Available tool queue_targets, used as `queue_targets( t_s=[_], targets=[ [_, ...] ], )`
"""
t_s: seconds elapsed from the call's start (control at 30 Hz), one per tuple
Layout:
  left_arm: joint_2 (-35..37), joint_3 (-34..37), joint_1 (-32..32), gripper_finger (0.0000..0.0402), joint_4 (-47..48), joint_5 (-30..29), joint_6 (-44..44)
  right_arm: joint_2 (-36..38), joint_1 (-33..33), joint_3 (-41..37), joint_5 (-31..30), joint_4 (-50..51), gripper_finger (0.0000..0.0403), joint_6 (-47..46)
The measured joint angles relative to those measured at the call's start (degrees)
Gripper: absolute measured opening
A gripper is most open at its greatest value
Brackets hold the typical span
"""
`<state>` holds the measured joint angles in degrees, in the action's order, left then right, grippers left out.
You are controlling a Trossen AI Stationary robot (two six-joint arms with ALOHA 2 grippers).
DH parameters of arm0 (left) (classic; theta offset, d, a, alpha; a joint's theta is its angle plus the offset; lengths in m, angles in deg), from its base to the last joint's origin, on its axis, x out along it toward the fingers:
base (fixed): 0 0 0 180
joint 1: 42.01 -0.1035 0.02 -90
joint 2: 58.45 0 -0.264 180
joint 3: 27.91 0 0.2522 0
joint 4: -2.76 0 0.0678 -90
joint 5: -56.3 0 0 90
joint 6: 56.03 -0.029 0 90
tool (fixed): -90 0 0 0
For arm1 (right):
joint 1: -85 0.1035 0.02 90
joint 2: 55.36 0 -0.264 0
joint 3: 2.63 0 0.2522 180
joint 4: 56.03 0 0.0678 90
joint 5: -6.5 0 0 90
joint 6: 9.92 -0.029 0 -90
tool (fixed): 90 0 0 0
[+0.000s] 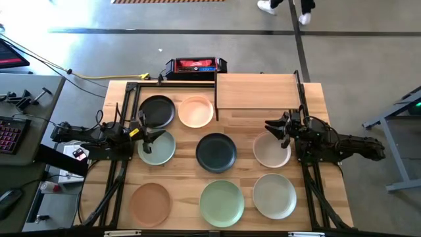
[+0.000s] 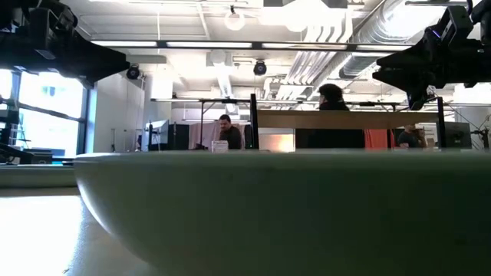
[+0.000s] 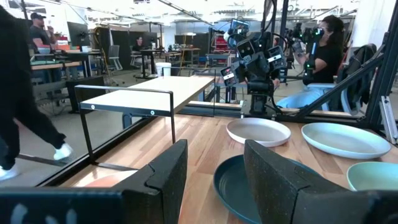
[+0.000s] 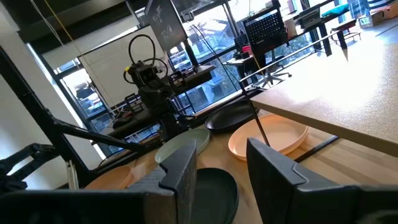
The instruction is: Place and stack plates onto a shelf
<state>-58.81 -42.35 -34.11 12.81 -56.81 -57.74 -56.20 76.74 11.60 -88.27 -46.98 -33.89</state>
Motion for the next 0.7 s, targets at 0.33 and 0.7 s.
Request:
queue_targets(
  t_s=[0.33, 0.7],
  targets=[
    [0.00, 0.01, 0.01, 0.0147, -0.08, 0.00, 0.52, 0.00, 0.01, 0.01, 0.02, 0.02, 0.0123, 0.00],
    [0.00, 0.00, 0.00, 0.0147, -0.95, -2.46, 18.16, 0.00, 0.01, -0.01, 0.00, 0.00, 0.0123, 0.00]
  ],
)
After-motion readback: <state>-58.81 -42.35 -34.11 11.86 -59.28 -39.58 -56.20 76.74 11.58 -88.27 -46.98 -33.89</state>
